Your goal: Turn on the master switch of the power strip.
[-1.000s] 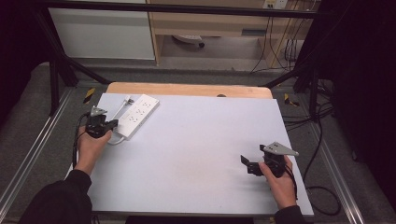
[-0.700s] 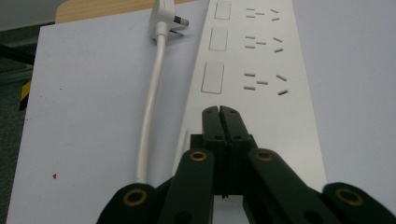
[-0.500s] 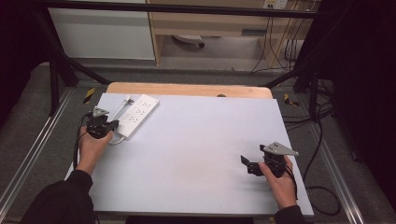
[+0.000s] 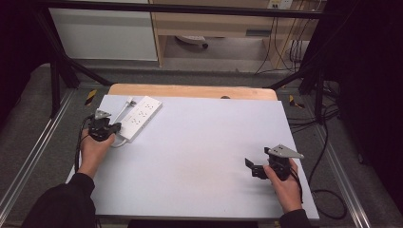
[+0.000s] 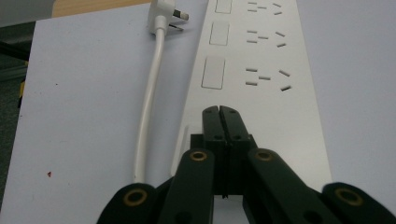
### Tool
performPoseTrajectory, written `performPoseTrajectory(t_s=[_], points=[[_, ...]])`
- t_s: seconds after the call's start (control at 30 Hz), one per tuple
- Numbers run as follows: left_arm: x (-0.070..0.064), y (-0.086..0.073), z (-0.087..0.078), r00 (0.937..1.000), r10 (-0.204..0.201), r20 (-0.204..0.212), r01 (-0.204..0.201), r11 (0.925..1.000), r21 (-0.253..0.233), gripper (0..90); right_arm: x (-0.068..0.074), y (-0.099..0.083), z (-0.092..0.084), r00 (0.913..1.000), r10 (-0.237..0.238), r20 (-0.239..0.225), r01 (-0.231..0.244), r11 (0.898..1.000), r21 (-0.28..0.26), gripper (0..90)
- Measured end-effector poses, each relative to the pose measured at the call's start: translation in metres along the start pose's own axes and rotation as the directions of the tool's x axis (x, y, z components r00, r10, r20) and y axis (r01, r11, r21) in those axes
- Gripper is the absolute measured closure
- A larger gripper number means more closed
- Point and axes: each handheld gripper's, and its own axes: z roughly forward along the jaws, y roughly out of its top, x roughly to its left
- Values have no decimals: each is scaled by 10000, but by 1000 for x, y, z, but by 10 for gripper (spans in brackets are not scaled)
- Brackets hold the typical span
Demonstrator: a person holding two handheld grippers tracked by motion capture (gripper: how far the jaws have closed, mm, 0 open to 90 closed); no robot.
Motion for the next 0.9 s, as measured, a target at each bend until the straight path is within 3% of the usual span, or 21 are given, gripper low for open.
performPoseTrajectory(t_s=[0.9], points=[[-1, -1, 2, 9998, 176, -79, -176, 9998, -4, 900, 1, 0, 0, 10000, -36, -32, 36, 10000, 42, 66]])
